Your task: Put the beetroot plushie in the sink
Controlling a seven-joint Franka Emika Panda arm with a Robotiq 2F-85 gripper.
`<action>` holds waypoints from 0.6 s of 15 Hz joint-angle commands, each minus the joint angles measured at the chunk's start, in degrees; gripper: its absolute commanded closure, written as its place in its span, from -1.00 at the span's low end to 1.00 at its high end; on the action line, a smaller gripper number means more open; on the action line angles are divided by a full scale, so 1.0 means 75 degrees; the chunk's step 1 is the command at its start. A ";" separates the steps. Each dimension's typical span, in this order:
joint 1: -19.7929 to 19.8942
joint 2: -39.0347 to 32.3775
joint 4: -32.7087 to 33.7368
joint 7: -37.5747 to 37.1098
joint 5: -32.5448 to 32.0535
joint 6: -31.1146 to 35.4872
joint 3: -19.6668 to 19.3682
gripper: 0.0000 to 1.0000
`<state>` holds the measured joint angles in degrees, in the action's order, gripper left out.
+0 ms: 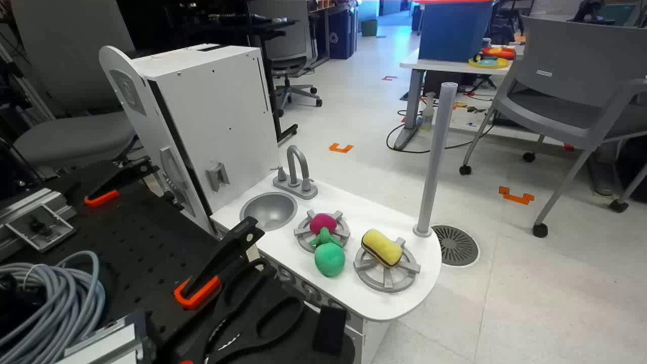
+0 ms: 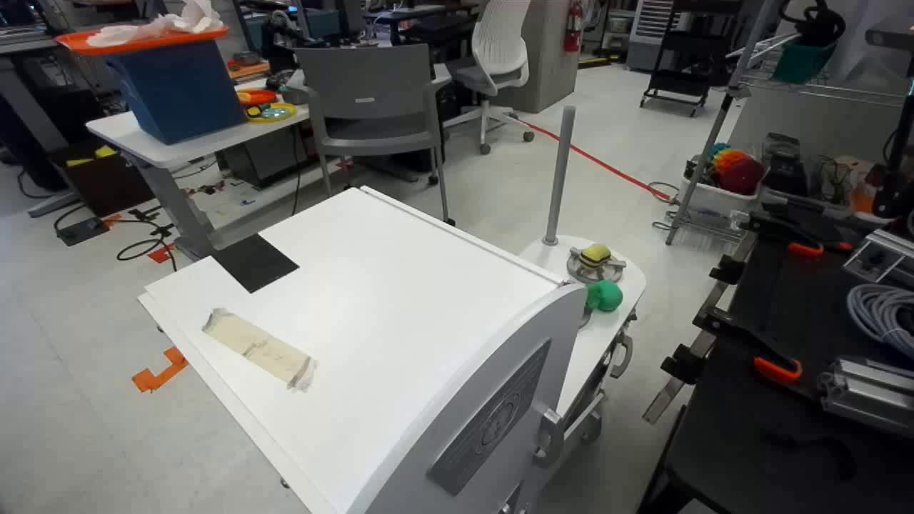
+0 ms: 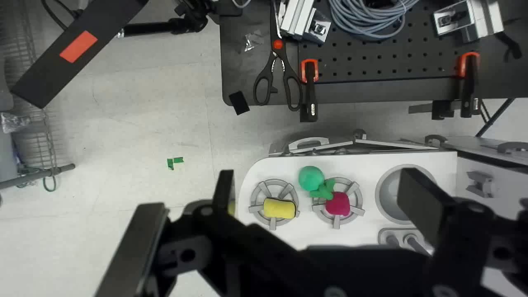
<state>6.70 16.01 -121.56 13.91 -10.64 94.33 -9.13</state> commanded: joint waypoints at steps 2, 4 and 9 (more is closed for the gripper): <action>-0.0036 -0.0180 -0.0028 -0.0083 -0.0012 0.0163 0.0031 -1.00; -0.0082 -0.0569 -0.0134 -0.0204 -0.0089 0.0531 0.0103 -1.00; -0.0183 -0.2259 -0.0289 -0.0930 -0.0161 0.2023 0.0352 -1.00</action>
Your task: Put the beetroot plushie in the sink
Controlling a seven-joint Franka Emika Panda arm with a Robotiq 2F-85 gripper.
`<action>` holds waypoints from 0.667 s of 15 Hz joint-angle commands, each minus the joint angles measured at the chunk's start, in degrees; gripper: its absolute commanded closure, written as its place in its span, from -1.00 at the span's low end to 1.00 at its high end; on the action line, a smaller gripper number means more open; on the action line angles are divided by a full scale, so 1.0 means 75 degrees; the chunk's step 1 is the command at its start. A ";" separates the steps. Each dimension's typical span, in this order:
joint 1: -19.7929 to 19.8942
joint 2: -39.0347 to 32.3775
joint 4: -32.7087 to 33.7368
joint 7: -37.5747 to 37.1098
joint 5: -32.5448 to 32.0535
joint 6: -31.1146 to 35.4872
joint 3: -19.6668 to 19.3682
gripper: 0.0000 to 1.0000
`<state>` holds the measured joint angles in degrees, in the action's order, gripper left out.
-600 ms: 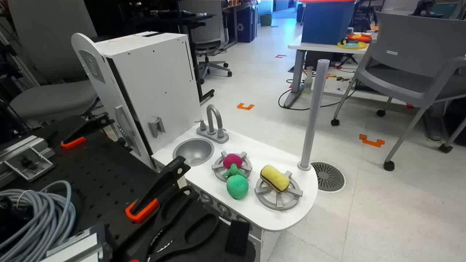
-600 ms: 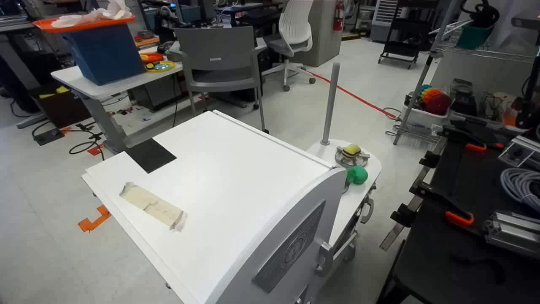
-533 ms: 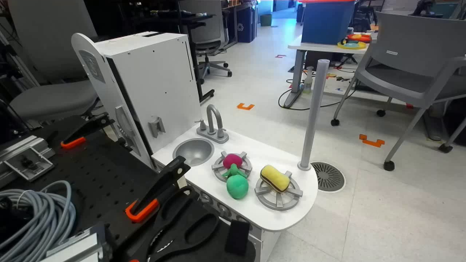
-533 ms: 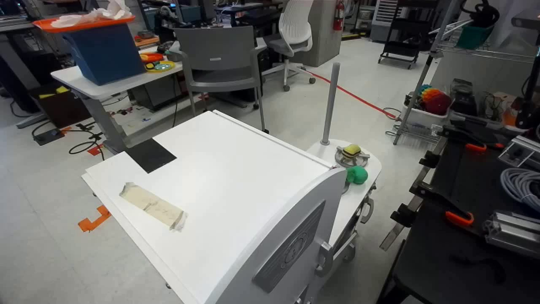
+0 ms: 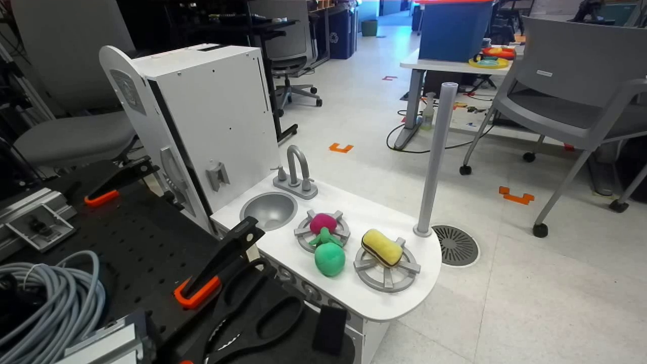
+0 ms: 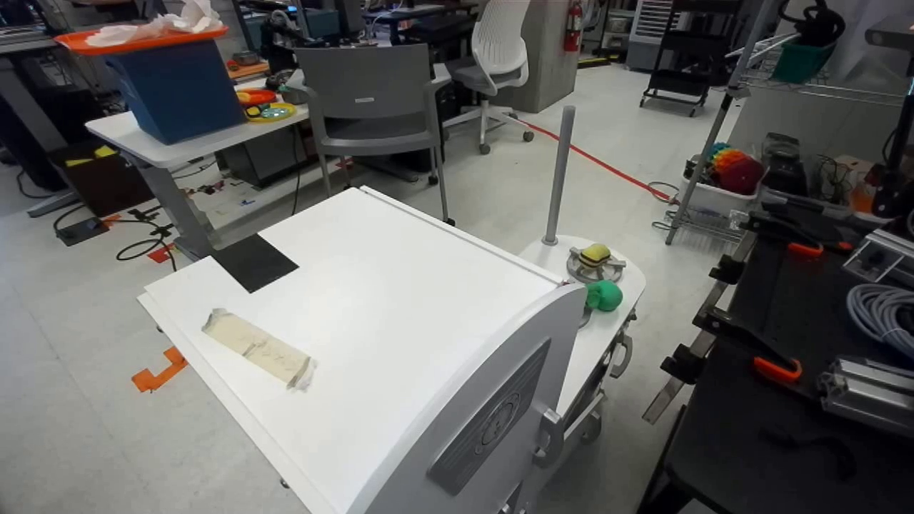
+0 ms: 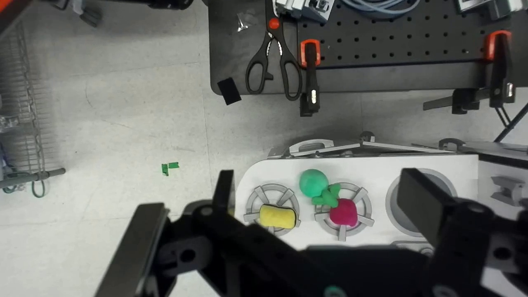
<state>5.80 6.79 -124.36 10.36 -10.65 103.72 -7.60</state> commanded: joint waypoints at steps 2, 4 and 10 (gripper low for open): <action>-0.0119 -0.1911 0.0039 -0.0979 -0.0260 0.1740 0.0253 -1.00; -0.0186 -0.2837 0.0074 -0.1398 -0.0336 0.2899 0.0312 -1.00; -0.0332 -0.5502 0.0890 -0.1324 0.0216 0.4888 0.0610 -1.00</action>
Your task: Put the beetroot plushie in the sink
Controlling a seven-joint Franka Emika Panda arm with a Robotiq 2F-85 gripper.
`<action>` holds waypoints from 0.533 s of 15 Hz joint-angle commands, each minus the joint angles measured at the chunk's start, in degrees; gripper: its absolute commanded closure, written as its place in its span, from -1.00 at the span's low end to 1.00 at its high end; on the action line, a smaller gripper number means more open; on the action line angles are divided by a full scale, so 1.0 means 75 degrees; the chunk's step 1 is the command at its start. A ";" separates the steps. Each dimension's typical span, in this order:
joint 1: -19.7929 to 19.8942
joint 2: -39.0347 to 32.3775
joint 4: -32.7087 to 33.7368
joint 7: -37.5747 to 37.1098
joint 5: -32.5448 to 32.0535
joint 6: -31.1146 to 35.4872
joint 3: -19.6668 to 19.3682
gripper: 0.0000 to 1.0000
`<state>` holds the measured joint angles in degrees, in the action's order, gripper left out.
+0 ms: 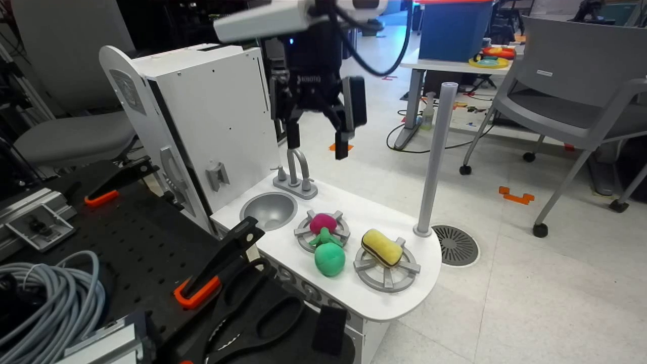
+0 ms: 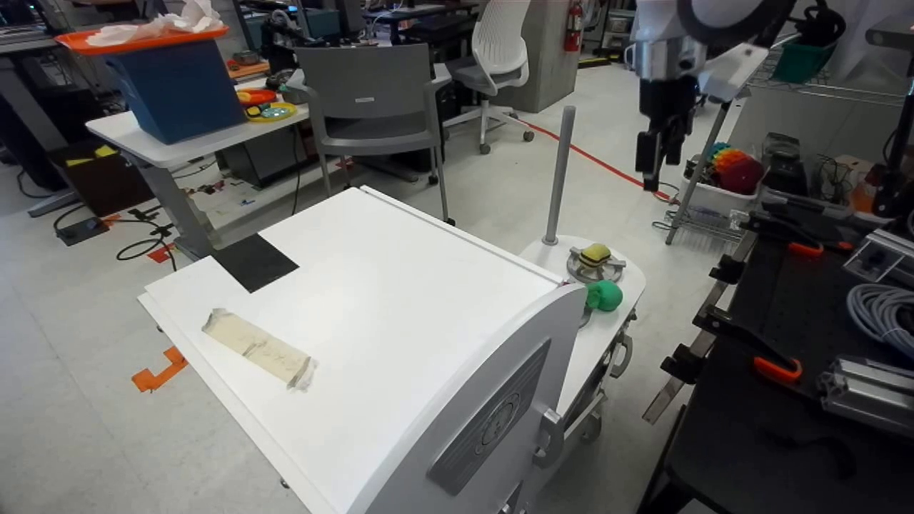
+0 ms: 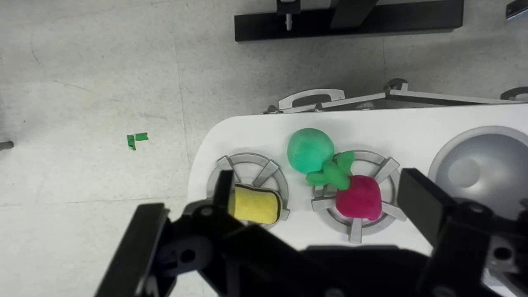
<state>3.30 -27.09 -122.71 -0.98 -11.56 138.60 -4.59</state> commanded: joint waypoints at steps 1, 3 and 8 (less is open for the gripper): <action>0.0026 -0.1382 0.0897 0.0278 0.0490 0.0285 0.0335 -1.00; 0.0004 -0.2095 0.1396 0.0350 0.0656 0.0345 0.0471 -1.00; -0.0233 -0.3558 0.2616 0.0296 0.0599 0.0625 0.0414 -1.00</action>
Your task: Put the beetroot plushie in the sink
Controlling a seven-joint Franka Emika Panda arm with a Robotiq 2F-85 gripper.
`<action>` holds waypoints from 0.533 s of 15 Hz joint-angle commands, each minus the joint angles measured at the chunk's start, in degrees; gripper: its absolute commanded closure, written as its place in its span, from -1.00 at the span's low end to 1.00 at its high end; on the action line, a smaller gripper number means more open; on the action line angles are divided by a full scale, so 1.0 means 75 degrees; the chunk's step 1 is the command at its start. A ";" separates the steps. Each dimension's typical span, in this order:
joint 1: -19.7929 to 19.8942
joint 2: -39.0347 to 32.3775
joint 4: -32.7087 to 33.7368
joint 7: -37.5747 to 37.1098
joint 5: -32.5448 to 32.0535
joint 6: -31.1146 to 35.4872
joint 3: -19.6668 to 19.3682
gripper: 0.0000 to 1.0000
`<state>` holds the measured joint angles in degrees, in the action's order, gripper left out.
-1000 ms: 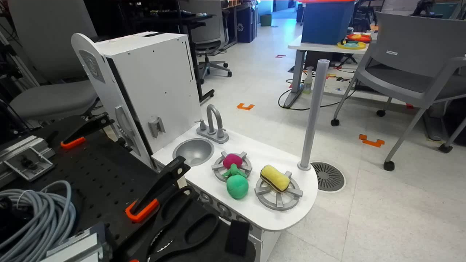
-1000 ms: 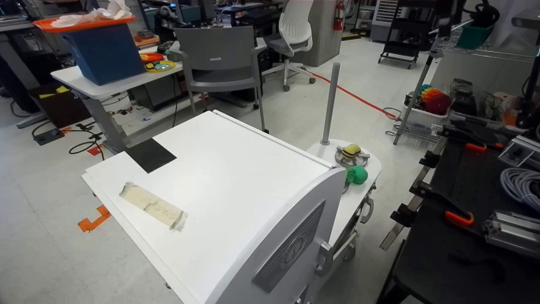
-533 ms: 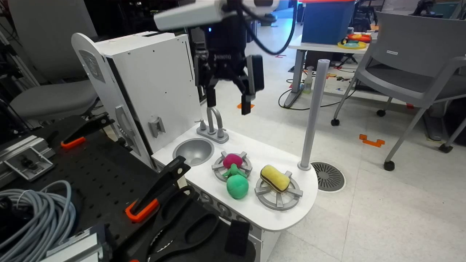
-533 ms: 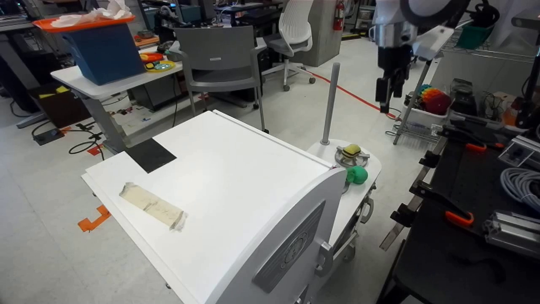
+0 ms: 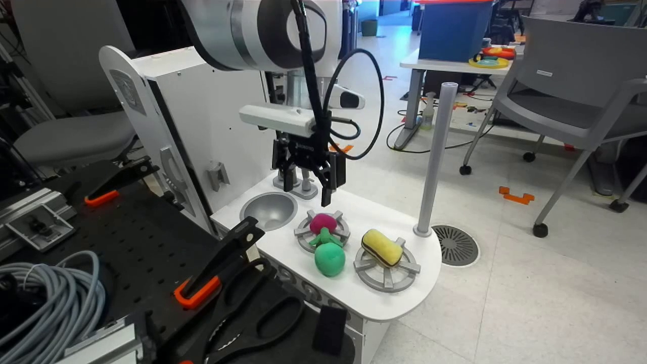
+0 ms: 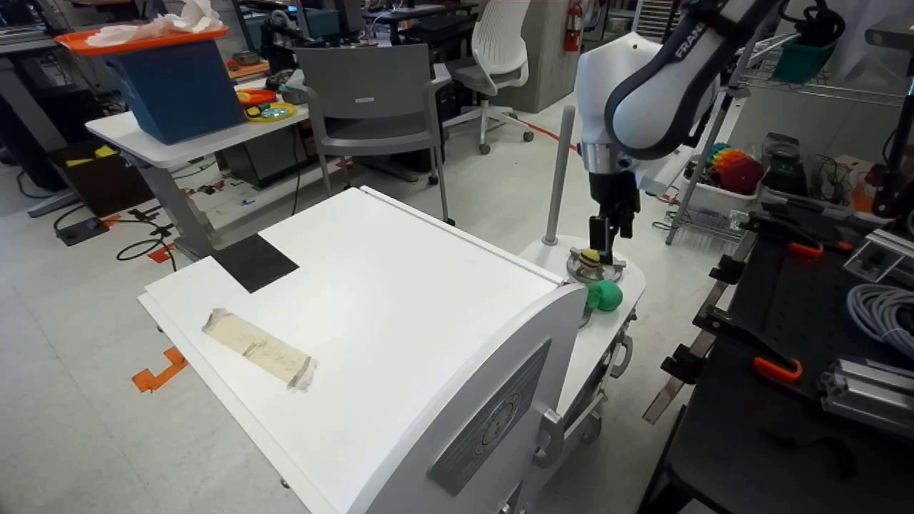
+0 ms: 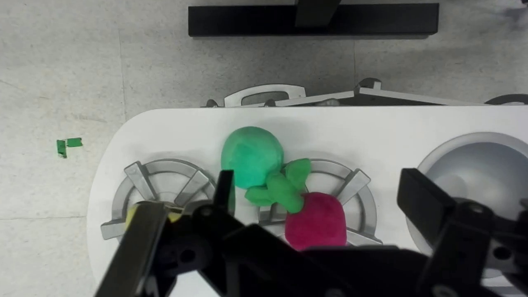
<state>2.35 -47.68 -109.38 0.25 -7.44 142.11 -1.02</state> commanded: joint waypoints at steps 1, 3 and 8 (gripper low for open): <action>-0.0180 -0.1141 0.1127 0.0081 -0.0004 0.0256 -0.0129 -1.00; -0.0274 -0.1670 0.1640 0.0018 -0.0037 0.0333 -0.0217 -1.00; -0.0542 -0.2771 0.2849 -0.0096 -0.0106 0.0351 -0.0432 -1.00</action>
<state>0.07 -63.36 -94.44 0.22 -7.61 144.14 -2.70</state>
